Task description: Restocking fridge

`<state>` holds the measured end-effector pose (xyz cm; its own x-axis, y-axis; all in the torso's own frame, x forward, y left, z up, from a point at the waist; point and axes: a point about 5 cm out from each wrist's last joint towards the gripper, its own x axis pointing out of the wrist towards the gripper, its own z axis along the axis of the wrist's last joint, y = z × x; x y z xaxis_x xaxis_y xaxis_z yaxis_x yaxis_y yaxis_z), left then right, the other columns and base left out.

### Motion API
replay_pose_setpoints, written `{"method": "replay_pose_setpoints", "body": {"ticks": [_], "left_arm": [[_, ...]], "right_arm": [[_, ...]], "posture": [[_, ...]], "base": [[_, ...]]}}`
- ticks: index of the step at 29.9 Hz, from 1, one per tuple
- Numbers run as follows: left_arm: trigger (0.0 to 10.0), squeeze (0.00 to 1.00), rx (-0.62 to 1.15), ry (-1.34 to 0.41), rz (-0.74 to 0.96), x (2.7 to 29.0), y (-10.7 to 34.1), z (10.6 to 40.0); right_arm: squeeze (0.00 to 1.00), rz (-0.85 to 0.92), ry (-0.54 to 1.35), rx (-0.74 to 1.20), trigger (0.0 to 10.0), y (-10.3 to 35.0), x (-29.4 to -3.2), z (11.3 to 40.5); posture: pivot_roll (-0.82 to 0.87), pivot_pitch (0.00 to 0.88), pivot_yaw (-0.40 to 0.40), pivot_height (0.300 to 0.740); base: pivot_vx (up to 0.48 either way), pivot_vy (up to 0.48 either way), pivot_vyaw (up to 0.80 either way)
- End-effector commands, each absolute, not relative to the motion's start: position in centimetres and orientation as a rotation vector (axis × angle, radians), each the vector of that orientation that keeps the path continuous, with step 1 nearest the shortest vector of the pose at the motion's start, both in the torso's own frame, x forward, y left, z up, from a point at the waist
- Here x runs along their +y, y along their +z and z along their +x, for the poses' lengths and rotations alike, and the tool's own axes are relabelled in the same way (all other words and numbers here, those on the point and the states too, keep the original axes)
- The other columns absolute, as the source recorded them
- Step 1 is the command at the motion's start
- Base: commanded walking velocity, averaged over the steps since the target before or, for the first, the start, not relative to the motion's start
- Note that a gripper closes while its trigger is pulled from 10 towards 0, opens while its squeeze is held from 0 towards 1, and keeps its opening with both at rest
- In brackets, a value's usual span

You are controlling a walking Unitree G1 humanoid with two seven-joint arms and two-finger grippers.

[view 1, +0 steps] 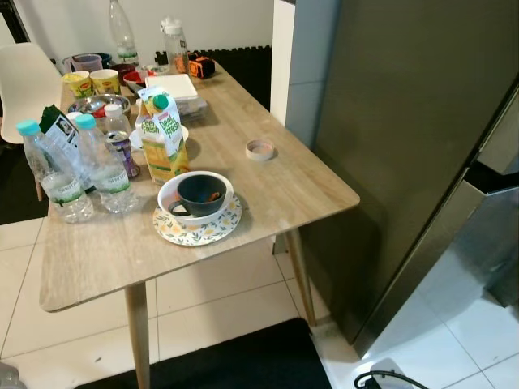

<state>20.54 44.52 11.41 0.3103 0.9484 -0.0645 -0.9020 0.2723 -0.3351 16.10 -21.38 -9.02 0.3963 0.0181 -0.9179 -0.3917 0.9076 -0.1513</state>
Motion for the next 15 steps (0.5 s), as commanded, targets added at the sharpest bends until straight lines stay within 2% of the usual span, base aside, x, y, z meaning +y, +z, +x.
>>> {"method": "replay_pose_setpoints", "body": {"ticks": [1,2,4,5,6,7,8,9,10,12,14,15], "left_arm": [[10.0,1.00,-0.490,0.894,-0.299,43.9,19.3,25.0],[10.0,1.00,-0.537,0.764,-0.300,42.8,20.6,26.4],[10.0,1.00,-0.569,0.625,-0.301,41.6,21.6,27.8],[10.0,1.00,-0.569,0.625,-0.301,41.6,21.6,27.8],[10.0,0.83,-0.585,0.512,-0.289,40.4,22.4,28.8],[10.0,0.31,-0.599,0.394,-0.273,38.9,23.1,29.8],[10.0,0.31,-0.599,0.394,-0.273,38.9,23.1,29.8],[10.0,0.00,-0.606,0.286,-0.256,37.5,23.6,30.6],[10.0,0.00,-0.606,0.286,-0.256,37.5,23.6,30.6],[10.0,0.00,-0.597,0.066,-0.231,34.5,24.1,31.8],[10.0,0.00,-0.597,0.066,-0.231,34.5,24.1,31.8],[10.0,0.00,-0.586,-0.041,-0.219,33.1,24.1,32.3]], "right_arm": [[0.00,-0.364,0.255,1.143,10.0,-9.0,-21.6,16.1],[0.00,-0.362,0.255,1.143,10.0,-9.0,-21.6,16.1],[0.00,-0.360,0.255,1.143,10.0,-9.0,-21.5,16.1],[0.00,-0.360,0.255,1.143,10.0,-9.0,-21.5,16.1],[0.00,-0.357,0.253,1.142,10.0,-9.0,-21.5,16.1],[0.00,-0.355,0.252,1.142,10.0,-9.0,-21.4,16.1],[0.00,-0.355,0.252,1.142,10.0,-9.0,-21.4,16.1],[0.00,-0.351,0.249,1.141,10.0,-9.0,-21.4,16.1],[0.00,-0.351,0.249,1.141,10.0,-9.0,-21.4,16.1],[0.00,-0.342,0.243,1.142,10.0,-9.1,-21.3,16.0],[0.00,-0.342,0.243,1.142,10.0,-9.1,-21.3,16.0],[0.00,-0.339,0.239,1.145,10.0,-9.1,-21.3,15.9]], "posture": [[-0.03,0.000,-0.017,0.740],[-0.04,0.000,-0.013,0.740],[-0.04,0.000,-0.013,0.740],[-0.04,0.000,-0.013,0.740],[-0.04,0.000,-0.008,0.740],[-0.04,0.000,-0.008,0.740],[-0.04,0.000,-0.008,0.740],[-0.05,0.000,0.002,0.740],[-0.05,0.000,0.002,0.740],[-0.05,0.000,0.008,0.740],[-0.05,0.000,0.008,0.740],[-0.06,0.000,0.011,0.740]], "base": [[0.000,0.000,0.00],[0.000,0.000,0.00],[0.000,0.000,0.00],[0.000,0.000,0.00],[0.000,0.000,0.00],[0.000,0.000,0.00],[0.000,0.000,0.00],[0.000,0.000,0.00],[0.000,0.000,0.00],[0.000,0.000,0.00],[0.000,0.000,0.00],[0.000,0.000,0.00]]}}
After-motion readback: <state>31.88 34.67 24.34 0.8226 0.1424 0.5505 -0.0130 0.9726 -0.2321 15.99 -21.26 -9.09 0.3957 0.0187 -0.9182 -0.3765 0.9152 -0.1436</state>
